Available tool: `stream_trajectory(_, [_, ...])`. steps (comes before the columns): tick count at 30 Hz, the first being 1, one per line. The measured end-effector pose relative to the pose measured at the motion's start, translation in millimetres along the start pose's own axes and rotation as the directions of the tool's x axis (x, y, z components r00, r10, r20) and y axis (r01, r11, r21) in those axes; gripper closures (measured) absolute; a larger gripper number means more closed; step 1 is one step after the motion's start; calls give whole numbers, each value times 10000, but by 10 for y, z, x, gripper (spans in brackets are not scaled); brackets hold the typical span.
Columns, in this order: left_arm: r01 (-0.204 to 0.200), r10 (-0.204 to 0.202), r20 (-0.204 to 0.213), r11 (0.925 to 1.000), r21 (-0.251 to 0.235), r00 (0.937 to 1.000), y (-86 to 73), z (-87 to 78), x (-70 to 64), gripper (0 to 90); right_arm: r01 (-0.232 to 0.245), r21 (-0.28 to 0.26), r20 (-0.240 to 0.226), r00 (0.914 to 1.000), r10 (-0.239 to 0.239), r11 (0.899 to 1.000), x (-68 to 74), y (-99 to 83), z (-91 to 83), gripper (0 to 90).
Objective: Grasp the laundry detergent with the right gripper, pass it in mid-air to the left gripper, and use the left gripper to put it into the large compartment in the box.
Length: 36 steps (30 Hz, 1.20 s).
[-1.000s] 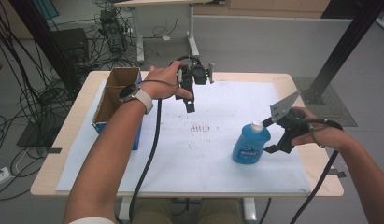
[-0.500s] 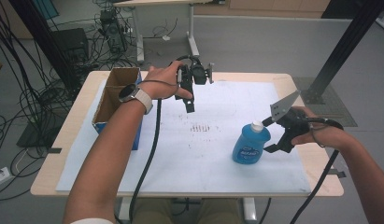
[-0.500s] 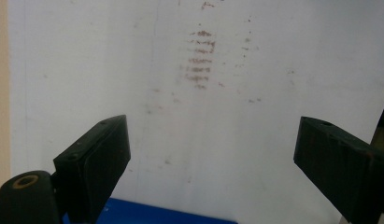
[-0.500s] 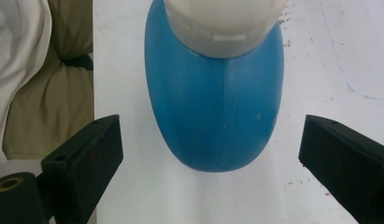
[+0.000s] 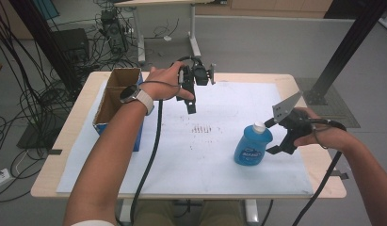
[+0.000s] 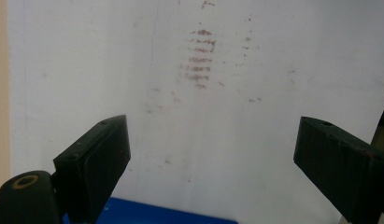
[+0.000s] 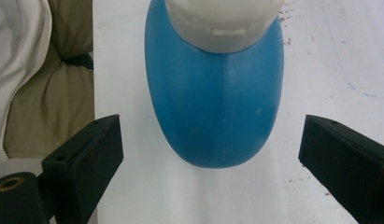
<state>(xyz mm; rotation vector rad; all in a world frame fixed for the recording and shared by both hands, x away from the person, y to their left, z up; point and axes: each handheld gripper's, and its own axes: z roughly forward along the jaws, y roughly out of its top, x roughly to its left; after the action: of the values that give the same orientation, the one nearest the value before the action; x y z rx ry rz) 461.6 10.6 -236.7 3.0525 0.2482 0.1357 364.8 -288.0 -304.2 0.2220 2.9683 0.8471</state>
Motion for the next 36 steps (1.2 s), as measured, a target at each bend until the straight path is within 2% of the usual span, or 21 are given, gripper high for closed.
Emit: stream_trajectory(36, [23, -23, 24, 10000, 42, 10000, 1, 9, -13, 111, -29, -19, 92, 10000, 29, 10000, 3, 1, -45, 63])
